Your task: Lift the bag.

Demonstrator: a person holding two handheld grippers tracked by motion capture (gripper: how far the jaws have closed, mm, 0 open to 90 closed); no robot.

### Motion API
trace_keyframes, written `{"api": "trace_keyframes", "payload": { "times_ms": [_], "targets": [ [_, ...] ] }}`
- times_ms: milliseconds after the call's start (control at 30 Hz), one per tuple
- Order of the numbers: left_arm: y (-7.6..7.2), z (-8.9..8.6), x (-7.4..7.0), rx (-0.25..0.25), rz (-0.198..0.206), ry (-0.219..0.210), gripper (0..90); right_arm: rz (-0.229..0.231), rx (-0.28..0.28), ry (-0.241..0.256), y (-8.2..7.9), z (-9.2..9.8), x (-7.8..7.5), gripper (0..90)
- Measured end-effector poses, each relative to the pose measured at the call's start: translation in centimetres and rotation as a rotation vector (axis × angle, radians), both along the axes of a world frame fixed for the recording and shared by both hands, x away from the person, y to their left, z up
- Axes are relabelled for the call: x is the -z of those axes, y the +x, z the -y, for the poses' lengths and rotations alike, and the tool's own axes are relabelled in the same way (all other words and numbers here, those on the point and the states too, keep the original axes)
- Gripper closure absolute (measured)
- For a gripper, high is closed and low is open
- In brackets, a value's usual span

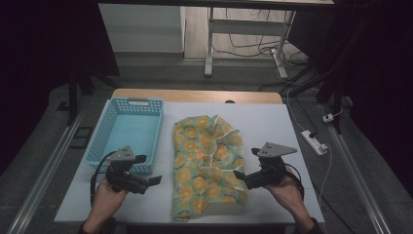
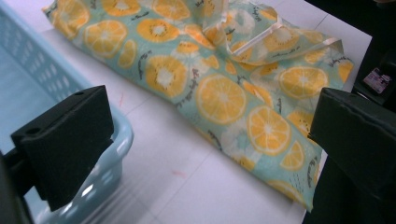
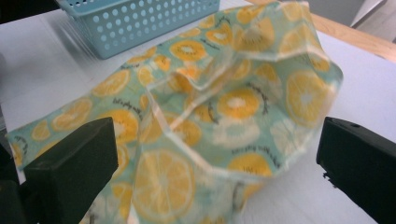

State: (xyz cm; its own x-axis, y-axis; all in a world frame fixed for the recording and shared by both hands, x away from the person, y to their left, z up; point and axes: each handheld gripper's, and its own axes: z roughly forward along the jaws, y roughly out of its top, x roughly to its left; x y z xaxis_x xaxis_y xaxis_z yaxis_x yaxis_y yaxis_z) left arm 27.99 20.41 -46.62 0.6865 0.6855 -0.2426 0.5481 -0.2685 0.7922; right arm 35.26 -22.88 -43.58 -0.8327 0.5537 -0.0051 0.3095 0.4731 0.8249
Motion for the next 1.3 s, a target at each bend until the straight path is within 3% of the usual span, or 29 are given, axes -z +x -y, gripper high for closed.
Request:
{"api": "trace_keyframes", "payload": {
  "times_ms": [367,667,1000,1300],
  "targets": [
    [-2.7,-2.4,1.1,-0.061,0.0,-0.007,0.0,-0.003,0.09,0.028,-2.1,3.8,1.4,0.0],
    [-4.8,-4.1,2.3,-0.112,-0.01,-0.006,0.0,-0.011,0.178,0.021,-3.7,7.0,2.6,0.0],
    [-5.8,-5.8,3.7,-0.166,-0.036,0.005,0.0,-0.008,0.247,-0.004,-5.1,9.4,3.8,0.0],
    [-6.1,-6.7,4.9,-0.198,-0.082,0.025,0.0,-0.064,0.31,-0.053,-5.6,11.1,5.3,0.0]
  ]
}}
